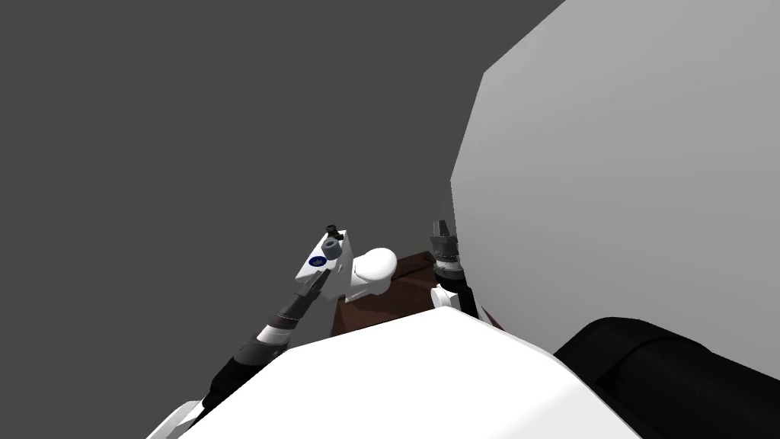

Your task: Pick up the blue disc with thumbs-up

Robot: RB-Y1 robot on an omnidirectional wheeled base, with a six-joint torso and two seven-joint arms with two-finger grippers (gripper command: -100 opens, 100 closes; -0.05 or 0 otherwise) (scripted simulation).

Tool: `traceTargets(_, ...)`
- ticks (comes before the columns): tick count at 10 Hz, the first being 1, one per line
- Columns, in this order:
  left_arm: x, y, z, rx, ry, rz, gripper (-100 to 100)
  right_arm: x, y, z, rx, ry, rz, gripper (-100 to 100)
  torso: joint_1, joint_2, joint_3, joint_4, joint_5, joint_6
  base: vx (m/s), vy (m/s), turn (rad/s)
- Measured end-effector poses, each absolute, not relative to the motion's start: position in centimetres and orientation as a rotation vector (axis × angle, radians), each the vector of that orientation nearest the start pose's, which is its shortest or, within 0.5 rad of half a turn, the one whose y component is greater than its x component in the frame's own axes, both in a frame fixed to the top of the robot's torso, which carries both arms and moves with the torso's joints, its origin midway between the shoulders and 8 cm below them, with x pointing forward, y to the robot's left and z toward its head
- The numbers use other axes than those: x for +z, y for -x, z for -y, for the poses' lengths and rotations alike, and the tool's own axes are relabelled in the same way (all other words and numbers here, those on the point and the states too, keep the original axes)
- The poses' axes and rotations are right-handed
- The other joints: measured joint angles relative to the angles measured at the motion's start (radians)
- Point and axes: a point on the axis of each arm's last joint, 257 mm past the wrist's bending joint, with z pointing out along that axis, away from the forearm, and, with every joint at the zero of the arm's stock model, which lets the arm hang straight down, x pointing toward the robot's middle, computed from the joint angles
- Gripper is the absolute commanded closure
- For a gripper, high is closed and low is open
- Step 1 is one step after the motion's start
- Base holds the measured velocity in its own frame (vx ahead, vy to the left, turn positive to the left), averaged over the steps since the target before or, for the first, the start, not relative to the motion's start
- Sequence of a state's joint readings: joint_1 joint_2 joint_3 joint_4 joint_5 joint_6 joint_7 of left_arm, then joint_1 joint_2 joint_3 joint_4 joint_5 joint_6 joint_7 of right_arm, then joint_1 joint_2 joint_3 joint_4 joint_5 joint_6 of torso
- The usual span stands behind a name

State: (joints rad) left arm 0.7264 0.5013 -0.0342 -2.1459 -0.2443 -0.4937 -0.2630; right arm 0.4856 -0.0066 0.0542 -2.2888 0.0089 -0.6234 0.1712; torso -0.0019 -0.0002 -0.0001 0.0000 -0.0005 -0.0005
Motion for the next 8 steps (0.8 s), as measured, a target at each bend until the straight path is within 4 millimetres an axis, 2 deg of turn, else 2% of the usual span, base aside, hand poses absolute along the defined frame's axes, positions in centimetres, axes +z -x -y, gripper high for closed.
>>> traceTargets(8,-23.5,-28.2,-26.6,-0.598,-0.088,-1.762,-100,5.4,-32.3,25.4,1.225,-0.481,-0.553,0,0.001,0.001,0.0,0.0,0.0,0.0,0.01,-0.029,-0.177)
